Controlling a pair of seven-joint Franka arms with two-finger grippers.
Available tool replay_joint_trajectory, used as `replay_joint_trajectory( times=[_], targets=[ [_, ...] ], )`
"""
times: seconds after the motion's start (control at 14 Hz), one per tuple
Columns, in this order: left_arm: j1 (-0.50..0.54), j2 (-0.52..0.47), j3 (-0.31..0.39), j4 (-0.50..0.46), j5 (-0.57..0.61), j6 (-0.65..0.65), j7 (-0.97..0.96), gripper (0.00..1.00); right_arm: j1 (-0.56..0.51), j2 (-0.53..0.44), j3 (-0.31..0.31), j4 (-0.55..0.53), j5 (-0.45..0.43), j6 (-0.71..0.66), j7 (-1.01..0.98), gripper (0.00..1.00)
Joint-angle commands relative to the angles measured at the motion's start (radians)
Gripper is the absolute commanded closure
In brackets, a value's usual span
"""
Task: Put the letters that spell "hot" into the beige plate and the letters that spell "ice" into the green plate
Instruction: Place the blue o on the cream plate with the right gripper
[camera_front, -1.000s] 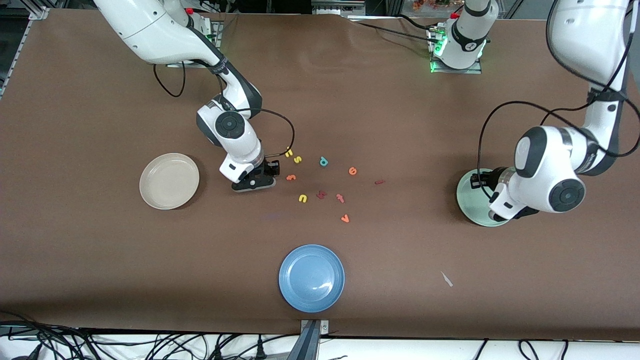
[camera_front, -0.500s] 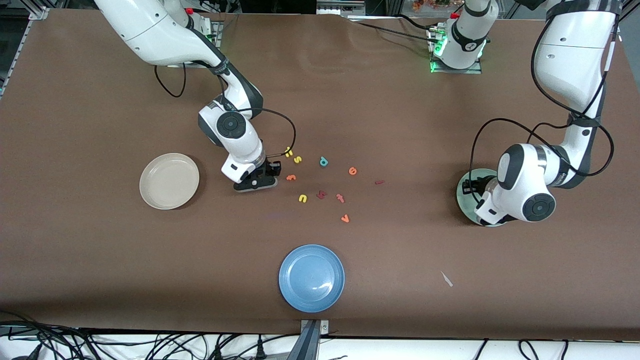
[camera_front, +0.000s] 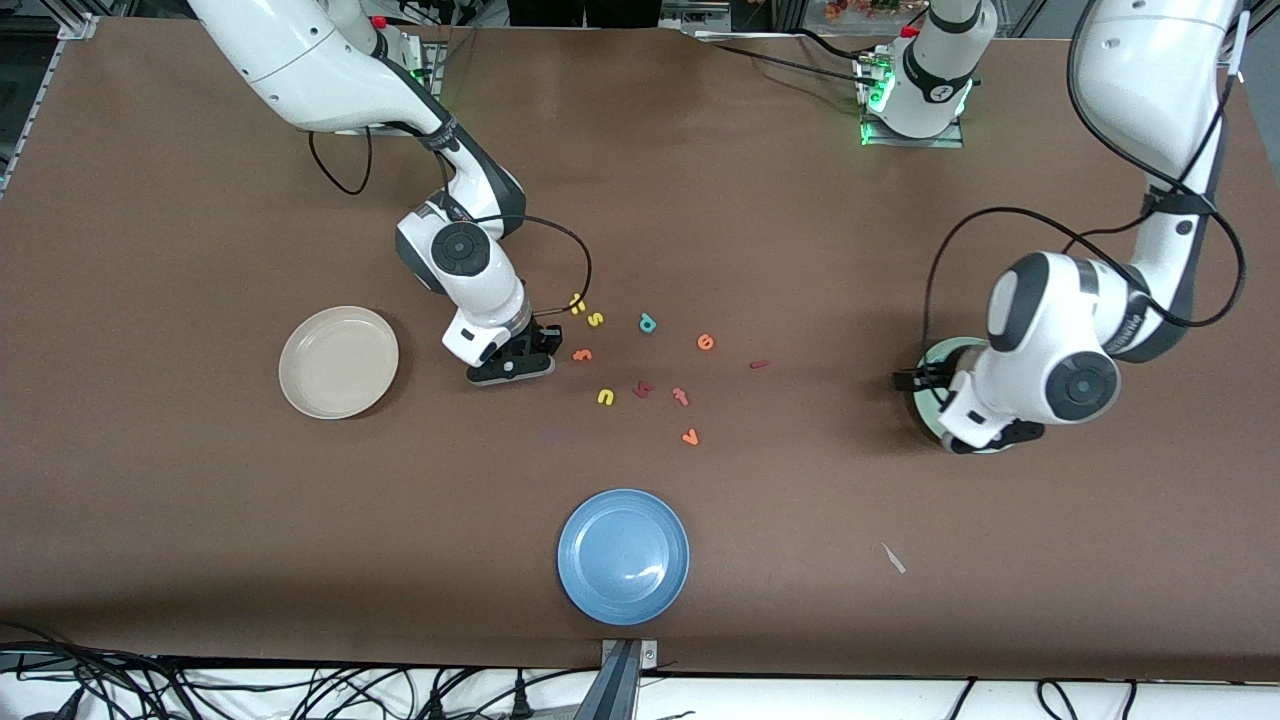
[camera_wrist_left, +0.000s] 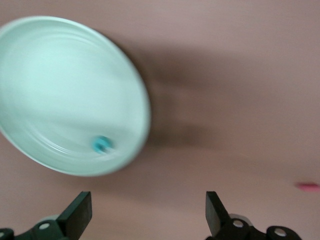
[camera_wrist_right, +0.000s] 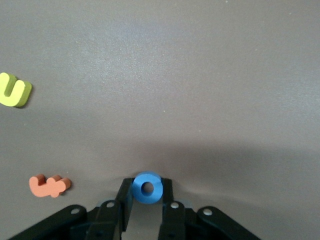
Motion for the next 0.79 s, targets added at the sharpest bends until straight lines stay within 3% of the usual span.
replay_joint_trajectory(
  times=[0.0, 0.29, 0.71],
  targets=[
    [-0.026, -0.003, -0.091, -0.004, -0.02, 0.041, -0.116, 0.01, 0.0, 0.014, -0.002, 0.013, -0.021, 0.008, 0.005, 0.84],
    [-0.155, 0.057, -0.107, -0.02, -0.01, 0.228, -0.367, 0.09, -0.003, -0.051, -0.024, 0.013, -0.018, -0.072, -0.024, 0.87],
    [-0.198, 0.1, -0.107, -0.168, -0.01, 0.511, -0.423, 0.14, -0.16, -0.299, -0.024, -0.038, -0.006, -0.386, -0.362, 0.87]
  ],
)
